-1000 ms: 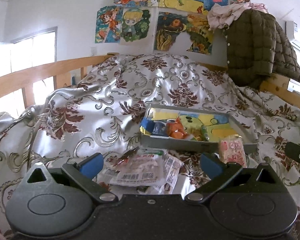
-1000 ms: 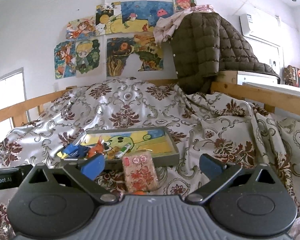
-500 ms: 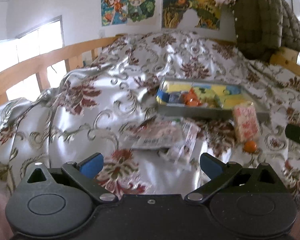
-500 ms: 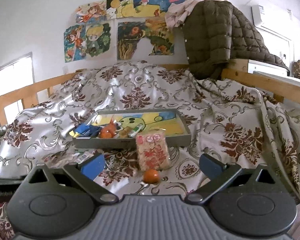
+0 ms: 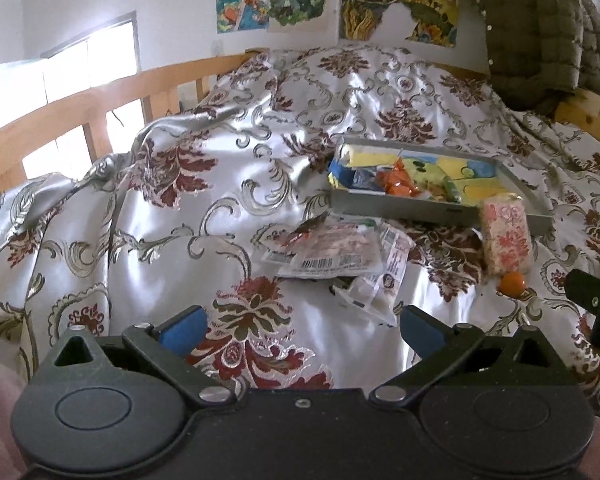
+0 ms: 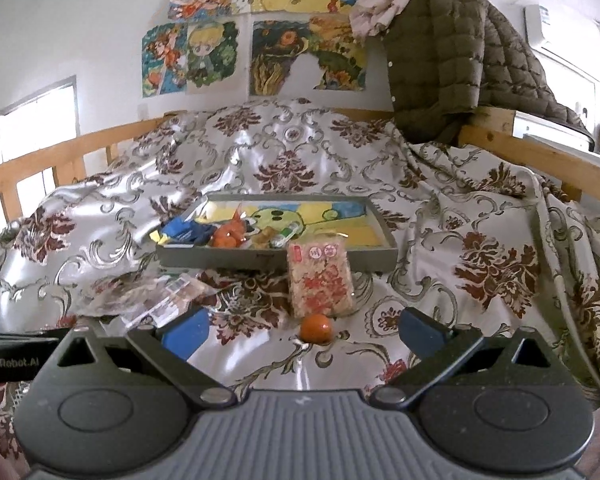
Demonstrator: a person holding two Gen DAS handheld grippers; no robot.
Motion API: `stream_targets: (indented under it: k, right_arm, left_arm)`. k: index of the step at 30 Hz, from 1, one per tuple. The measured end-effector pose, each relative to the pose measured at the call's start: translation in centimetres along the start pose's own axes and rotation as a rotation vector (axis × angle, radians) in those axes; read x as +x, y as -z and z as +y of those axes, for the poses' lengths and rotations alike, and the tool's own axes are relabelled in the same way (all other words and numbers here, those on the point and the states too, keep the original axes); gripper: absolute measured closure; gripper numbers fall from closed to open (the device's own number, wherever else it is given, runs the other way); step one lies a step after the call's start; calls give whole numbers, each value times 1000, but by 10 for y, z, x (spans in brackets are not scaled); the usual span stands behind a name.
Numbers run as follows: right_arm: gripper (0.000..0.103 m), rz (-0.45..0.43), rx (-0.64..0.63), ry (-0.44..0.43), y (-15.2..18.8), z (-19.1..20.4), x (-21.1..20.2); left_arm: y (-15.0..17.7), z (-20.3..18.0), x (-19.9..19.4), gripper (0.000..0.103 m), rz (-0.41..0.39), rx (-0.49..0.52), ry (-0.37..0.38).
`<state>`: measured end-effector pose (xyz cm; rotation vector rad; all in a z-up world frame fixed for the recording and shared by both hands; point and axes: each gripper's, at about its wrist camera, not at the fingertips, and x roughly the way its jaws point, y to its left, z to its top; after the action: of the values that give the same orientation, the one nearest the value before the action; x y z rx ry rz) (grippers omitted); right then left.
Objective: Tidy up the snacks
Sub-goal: 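Move both open tools back toward the snacks beside the tray, then grasp the long white packet with left tool while right tool grasps the mandarin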
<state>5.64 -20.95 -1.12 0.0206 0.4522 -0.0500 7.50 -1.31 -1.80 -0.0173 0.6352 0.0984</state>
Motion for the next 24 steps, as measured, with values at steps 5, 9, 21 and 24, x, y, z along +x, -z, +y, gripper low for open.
stream_targets:
  k: [5,9,21,24]
  right_arm:
    - [0,17,-13,-4,2,4,4]
    - [0,24,-13,-6,2,5,4]
    - [0,136,-26,-84,1,7,23]
    - [0,166,-8,-98,-1,3,31]
  left_arm:
    - [0,3,3,1,17,-28,2]
    - [-1,4,3,1,21,-33,5]
    - [-5,-1,19,1,77,-12,46]
    - [-7,-3,27,1,95,1,49]
